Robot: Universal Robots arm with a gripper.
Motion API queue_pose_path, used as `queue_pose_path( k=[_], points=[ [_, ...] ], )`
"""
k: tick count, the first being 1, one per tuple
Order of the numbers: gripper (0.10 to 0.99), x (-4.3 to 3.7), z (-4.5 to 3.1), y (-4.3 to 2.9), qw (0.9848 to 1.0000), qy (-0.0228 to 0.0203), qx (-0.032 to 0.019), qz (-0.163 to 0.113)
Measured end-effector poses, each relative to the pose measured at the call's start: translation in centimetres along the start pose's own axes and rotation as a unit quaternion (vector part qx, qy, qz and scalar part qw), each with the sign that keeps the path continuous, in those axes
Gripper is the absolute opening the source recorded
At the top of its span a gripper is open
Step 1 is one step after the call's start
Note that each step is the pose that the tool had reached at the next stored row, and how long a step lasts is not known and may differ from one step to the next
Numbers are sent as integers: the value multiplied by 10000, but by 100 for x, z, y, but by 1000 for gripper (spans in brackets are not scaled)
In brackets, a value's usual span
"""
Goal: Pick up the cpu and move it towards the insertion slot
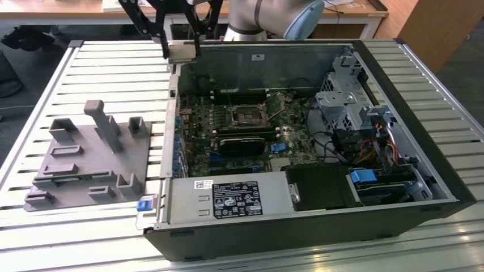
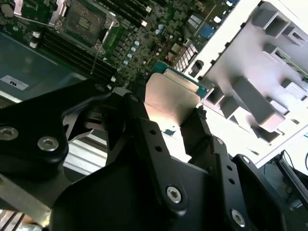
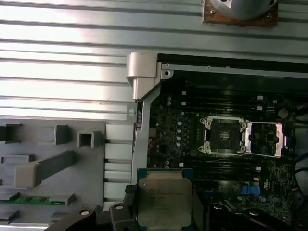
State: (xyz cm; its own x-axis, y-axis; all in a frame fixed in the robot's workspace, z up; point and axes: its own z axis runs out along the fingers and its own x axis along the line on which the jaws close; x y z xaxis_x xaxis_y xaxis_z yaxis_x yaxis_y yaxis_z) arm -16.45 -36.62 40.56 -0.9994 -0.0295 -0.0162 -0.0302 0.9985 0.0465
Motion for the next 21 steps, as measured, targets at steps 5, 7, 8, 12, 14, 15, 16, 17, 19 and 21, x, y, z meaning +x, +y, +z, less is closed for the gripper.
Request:
queue_pose_path(
  k=[5,7,8,12,14,15,16,17,19,21],
  points=[
    [537,-125,9,42,10000,-1,0,0],
    [537,-174,11,58,10000,0,0,0],
    [537,-199,13,65,10000,-1,0,0],
    [537,-319,20,103,10000,0,-1,0],
    [537,-379,23,122,10000,0,-1,0],
    [537,-408,26,132,10000,-1,-1,0],
    [537,-439,27,142,10000,0,-1,0],
    [537,-467,28,151,10000,0,-2,0],
    [537,-526,30,166,10000,0,-3,0],
    [537,-573,32,178,10000,-1,-5,0]
  ],
)
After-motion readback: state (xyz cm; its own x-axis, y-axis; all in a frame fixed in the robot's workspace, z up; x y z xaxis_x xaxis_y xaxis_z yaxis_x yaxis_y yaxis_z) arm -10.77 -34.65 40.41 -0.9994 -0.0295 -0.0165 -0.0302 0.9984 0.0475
